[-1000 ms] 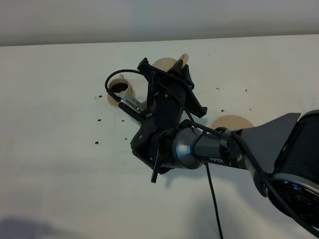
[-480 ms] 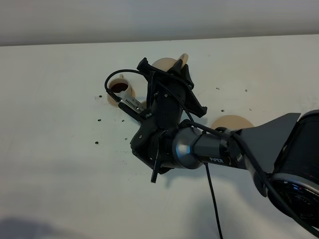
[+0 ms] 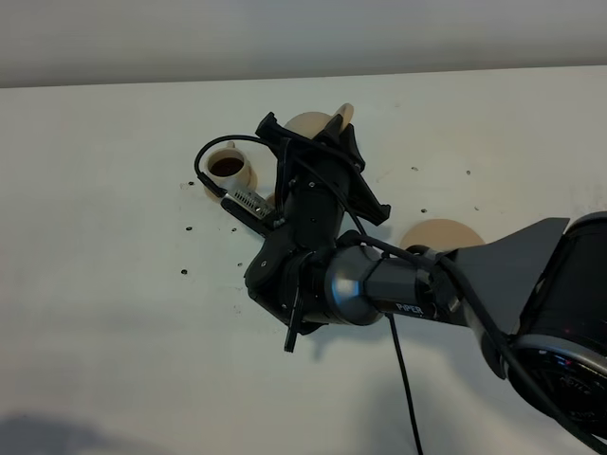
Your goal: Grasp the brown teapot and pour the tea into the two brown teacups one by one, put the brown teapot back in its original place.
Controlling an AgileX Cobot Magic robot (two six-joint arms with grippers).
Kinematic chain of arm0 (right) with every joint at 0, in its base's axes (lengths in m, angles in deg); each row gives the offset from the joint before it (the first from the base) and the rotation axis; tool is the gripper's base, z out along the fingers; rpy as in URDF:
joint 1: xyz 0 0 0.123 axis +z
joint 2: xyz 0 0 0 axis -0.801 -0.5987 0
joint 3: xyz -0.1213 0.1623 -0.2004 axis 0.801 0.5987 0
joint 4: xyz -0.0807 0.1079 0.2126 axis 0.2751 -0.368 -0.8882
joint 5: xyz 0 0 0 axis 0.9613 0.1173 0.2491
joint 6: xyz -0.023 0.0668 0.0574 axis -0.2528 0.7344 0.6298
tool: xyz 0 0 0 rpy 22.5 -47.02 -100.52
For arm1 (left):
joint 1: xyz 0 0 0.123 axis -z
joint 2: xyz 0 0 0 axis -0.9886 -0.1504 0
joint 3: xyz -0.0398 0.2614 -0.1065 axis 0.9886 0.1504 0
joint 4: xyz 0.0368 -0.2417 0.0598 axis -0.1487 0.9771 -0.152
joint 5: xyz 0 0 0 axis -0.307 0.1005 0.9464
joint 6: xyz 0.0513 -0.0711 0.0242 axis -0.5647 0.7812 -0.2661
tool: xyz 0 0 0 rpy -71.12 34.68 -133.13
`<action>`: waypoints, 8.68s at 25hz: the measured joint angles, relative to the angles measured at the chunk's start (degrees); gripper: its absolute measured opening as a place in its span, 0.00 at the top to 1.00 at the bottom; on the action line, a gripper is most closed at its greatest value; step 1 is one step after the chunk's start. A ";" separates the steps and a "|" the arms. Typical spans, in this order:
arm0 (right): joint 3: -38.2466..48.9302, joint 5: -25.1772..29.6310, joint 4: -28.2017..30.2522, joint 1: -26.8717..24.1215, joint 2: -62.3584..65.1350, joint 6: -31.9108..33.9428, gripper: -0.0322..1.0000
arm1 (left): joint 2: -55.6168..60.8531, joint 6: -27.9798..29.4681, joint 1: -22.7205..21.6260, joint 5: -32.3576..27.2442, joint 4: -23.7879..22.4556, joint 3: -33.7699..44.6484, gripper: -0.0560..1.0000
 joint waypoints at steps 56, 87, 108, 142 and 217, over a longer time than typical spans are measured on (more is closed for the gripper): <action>-2.04 0.00 0.01 0.35 0.00 -2.95 0.87 | 0.00 0.00 0.00 0.00 0.00 0.00 0.47; -2.04 0.08 -3.59 0.48 2.76 1.53 0.87 | 0.00 0.00 0.00 0.00 0.00 0.00 0.47; -13.35 -0.72 -51.23 -3.34 11.48 -8.70 0.87 | 0.00 0.00 0.00 0.00 0.00 0.00 0.48; -19.10 1.68 -87.72 -14.76 11.05 -27.14 0.87 | 0.00 0.00 0.00 0.00 0.00 0.00 0.47; 12.44 -14.28 -83.78 -27.36 20.22 -14.05 0.85 | 0.00 0.00 0.00 0.00 0.00 0.00 0.48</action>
